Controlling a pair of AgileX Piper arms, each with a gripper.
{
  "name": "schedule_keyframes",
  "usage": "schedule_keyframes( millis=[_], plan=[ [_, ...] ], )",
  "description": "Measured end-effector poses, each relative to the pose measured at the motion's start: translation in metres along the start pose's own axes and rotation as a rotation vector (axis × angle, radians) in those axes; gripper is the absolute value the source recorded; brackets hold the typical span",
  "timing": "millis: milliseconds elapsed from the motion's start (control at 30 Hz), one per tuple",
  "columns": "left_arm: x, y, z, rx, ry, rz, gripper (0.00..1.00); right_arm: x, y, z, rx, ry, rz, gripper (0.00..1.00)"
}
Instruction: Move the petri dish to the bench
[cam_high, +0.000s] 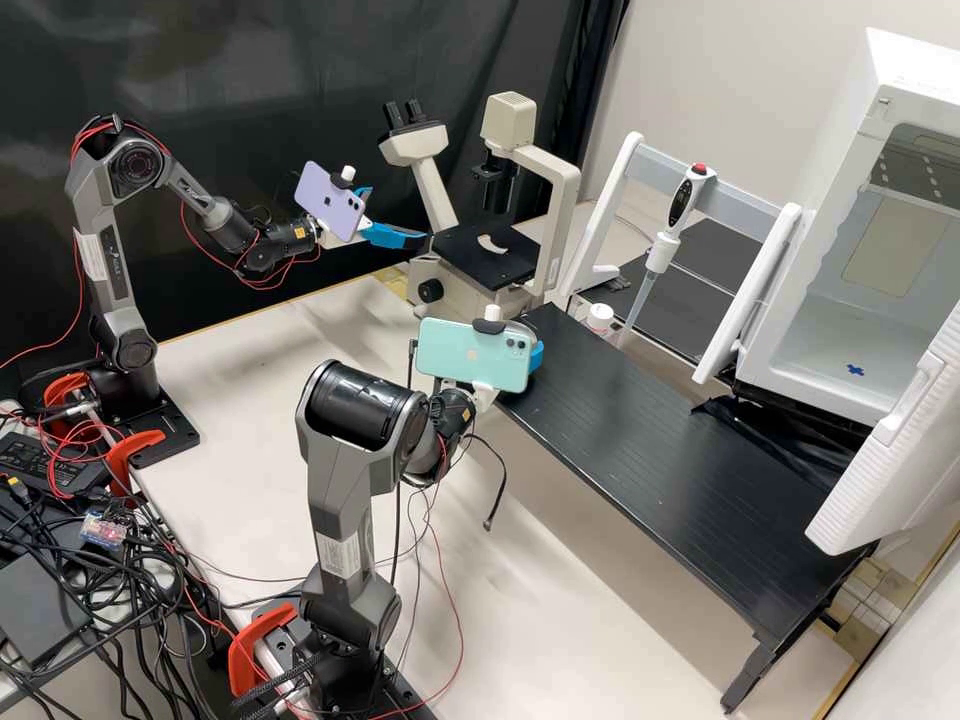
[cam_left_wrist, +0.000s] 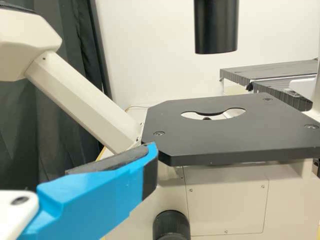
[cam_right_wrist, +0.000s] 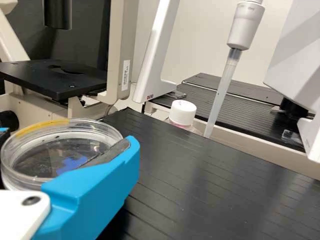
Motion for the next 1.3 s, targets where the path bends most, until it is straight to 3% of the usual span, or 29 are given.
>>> schedule_keyframes(
  millis=[433,467,1100,1200,1300],
  plan=[
    [0.000,0.000,0.000,0.000,0.000,0.000,1.00,0.010,-0.005,0.003,0.000,-0.013,-0.014,0.00],
    [0.000,0.000,0.000,0.000,0.000,0.000,1.00,0.010,-0.005,0.003,0.000,-0.013,-0.014,1.00],
    [0.000,0.000,0.000,0.000,0.000,0.000,1.00,-0.002,-0.001,0.000,-0.010,0.002,0.000,1.00],
    [0.000,0.000,0.000,0.000,0.000,0.000,1.00,-0.015,0.006,-0.001,-0.019,0.034,0.027,1.00],
    [0.000,0.000,0.000,0.000,0.000,0.000,1.00,-0.029,0.015,-0.002,-0.007,0.080,0.086,1.00]
  ],
)
